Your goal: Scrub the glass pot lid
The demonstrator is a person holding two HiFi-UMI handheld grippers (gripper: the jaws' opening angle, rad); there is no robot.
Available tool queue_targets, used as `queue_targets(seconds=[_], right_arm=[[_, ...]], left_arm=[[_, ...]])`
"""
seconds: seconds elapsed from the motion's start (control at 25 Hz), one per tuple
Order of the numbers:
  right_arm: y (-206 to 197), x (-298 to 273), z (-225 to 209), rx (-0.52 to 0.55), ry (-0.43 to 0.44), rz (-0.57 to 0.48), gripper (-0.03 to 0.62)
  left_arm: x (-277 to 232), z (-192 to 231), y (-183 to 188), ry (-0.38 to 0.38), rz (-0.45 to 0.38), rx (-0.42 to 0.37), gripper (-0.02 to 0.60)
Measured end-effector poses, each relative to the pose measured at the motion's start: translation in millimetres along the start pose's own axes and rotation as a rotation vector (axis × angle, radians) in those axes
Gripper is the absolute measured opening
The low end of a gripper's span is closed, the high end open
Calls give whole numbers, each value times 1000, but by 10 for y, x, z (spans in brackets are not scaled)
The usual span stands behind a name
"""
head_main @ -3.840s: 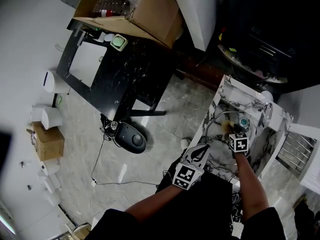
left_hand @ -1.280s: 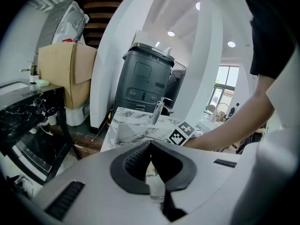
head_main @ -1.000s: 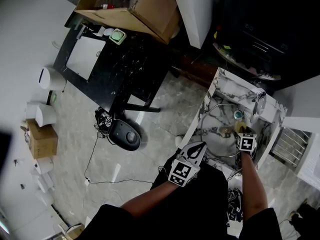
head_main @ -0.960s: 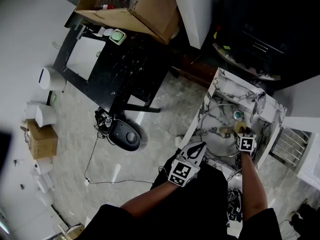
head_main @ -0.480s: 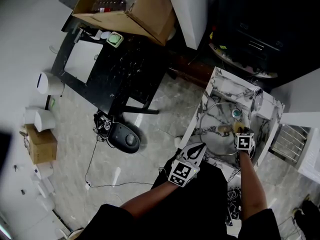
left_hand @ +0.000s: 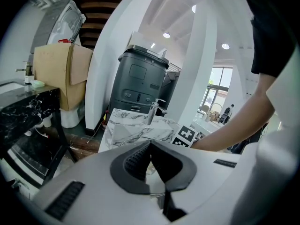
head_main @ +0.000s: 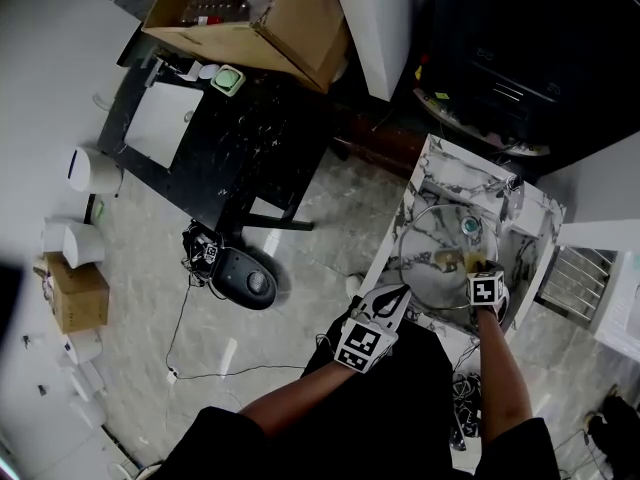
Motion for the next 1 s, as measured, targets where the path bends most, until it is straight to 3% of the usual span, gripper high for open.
queue_targets(seconds=[0.48,1.0], right_arm=[[-122,81,78,31,-12,14,63],[-269,88,229,58,55,73,63]], left_arm=[[53,8,83,-21,-22,-33,15],[74,28,130,-38,-29,-42,15]])
Point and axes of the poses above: the fingertips, and each gripper's own axes: x backward along the fingers, z to its left, y out of its top, the point moved 1 cm from there along x, backward along the fingers, and after that the axes turned 8 degrees about z, right-handed, at the moved point
